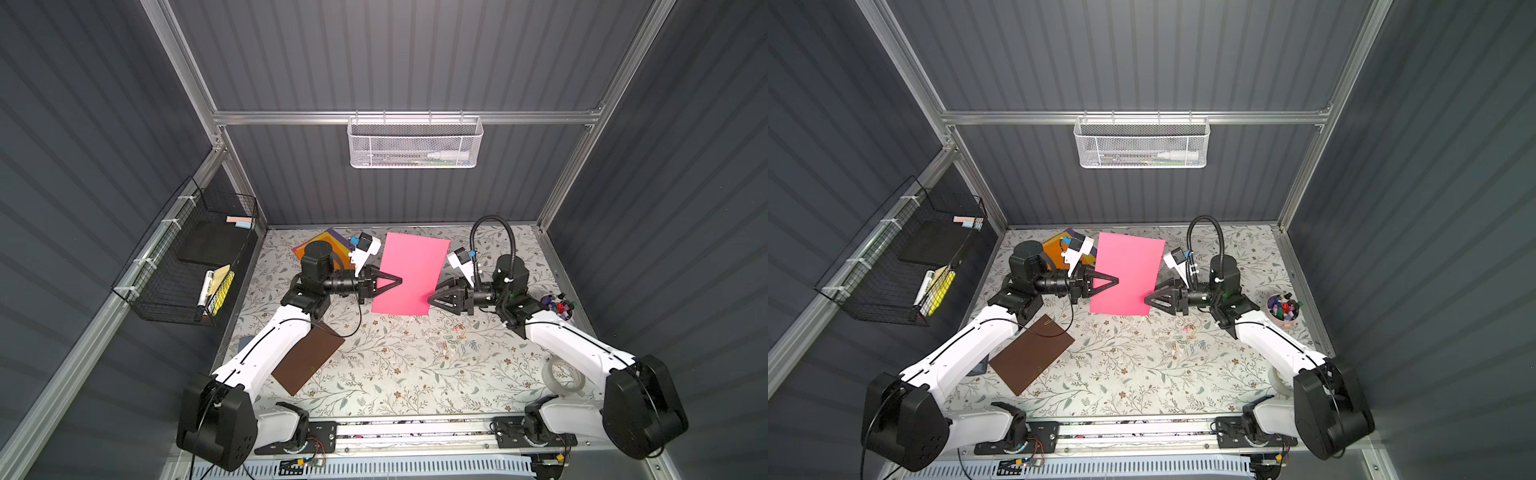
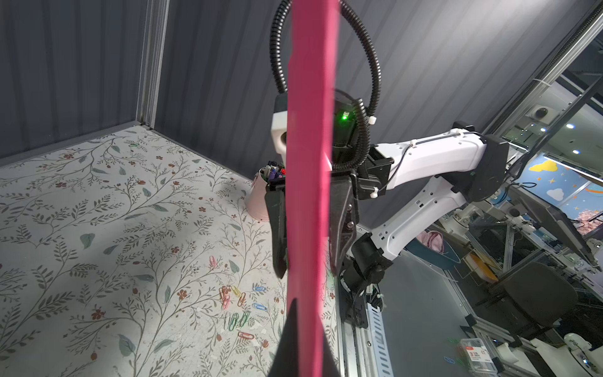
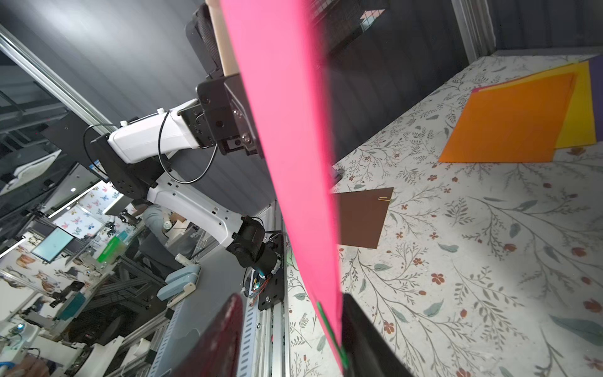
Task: Unclip the paperclips from the documents
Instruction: Remove the paper clip from the document.
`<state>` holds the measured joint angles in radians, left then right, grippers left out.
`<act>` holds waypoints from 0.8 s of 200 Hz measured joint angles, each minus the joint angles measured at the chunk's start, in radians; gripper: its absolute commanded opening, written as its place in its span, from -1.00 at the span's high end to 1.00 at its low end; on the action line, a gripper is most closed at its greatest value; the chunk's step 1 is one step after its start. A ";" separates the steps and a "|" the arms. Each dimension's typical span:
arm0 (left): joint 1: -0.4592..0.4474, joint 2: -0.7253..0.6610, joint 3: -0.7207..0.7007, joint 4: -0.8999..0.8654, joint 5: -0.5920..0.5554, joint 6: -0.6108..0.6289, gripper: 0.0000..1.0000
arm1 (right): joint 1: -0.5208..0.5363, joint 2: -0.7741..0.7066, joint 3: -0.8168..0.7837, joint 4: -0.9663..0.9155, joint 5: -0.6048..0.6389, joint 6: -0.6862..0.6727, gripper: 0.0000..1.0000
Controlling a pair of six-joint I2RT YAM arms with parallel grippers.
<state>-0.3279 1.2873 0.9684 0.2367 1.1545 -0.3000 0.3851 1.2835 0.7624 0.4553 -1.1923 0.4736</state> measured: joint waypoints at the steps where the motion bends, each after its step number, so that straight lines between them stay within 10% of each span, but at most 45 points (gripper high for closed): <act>1: 0.000 0.000 0.000 -0.001 0.000 0.000 1.00 | 0.000 -0.001 0.000 0.000 0.001 0.000 0.15; 62: 0.013 0.000 0.000 -0.016 -0.018 0.005 1.00 | 0.000 -0.006 -0.003 -0.003 0.010 0.001 0.72; 160: 0.024 -0.010 0.000 -0.048 -0.017 0.016 1.00 | -0.002 -0.006 -0.003 -0.026 0.011 -0.008 0.89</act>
<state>-0.3038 1.2774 0.9684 0.1883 1.1374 -0.2836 0.3836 1.2770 0.7593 0.4294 -1.1812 0.4660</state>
